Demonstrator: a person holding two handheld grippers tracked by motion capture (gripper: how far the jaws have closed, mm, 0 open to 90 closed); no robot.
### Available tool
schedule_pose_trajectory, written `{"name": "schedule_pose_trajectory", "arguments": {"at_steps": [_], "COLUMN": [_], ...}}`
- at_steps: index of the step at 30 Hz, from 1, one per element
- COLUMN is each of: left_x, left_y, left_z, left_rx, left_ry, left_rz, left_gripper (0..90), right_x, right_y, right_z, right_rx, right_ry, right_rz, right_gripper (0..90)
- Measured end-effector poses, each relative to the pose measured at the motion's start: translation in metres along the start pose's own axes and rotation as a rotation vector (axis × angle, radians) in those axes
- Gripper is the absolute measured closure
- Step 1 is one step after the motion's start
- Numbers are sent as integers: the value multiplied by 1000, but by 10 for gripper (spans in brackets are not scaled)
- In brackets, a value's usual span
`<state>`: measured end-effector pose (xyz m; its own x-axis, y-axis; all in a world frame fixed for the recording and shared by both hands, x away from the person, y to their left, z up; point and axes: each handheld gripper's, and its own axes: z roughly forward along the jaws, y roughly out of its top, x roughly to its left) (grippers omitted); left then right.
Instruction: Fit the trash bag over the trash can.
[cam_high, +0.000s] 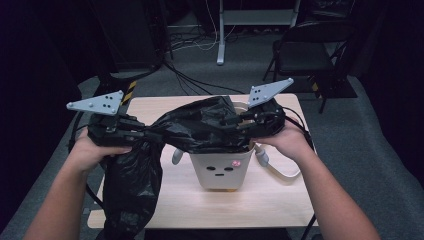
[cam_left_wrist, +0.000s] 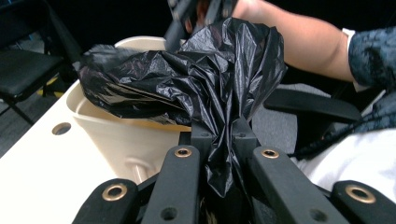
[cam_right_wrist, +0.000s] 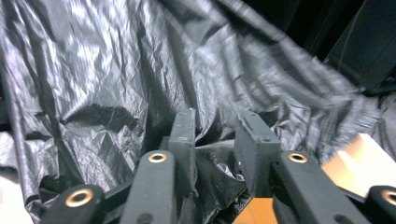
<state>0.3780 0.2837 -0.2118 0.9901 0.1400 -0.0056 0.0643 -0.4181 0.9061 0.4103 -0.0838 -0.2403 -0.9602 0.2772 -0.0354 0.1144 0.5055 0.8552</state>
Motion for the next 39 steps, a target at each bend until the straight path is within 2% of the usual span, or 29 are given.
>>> {"name": "schedule_pose_trajectory", "arguments": {"at_steps": [1, 3, 6, 11, 12, 15, 19, 23, 30, 36, 39], "left_x": [1, 3, 6, 15, 17, 21, 28, 34, 36, 35, 34], "left_y": [3, 8, 17, 26, 27, 30, 30, 30, 35, 39, 41], "left_z": [2, 6, 13, 29, 33, 44, 55, 64, 83, 92, 97], "left_rx": [-7, -15, -11, 17, 28, 70, 96, 98, 118, 118, 122], "left_ry": [1, 1, 13, 18, 23, 33, 40, 35, 28, 23, 23], "left_rz": [2, 4, 9, -6, -6, -14, -28, -42, -35, -32, -27], "left_gripper": [841, 841, 840, 840, 840, 840, 839, 839, 838, 836, 832], "right_x": [0, 2, 6, 6, 6, 3, -3, -5, 9, 18, 19], "right_y": [-1, -2, -3, -4, -4, -6, -9, -9, 3, 13, 16], "right_z": [2, 4, 7, 7, 7, 6, -6, -22, -39, -36, -27], "right_rx": [17, 54, 85, 88, 90, 86, 36, -26, -96, -130, -118], "right_ry": [13, 23, 58, 92, 92, 64, 13, -1, -2, 22, 1], "right_rz": [-2, -30, -46, -38, -35, -11, 23, 47, 13, -5, -15], "right_gripper": [821, 896, 898, 894, 873, 730, 676, 645, 546, 476, 483]}}
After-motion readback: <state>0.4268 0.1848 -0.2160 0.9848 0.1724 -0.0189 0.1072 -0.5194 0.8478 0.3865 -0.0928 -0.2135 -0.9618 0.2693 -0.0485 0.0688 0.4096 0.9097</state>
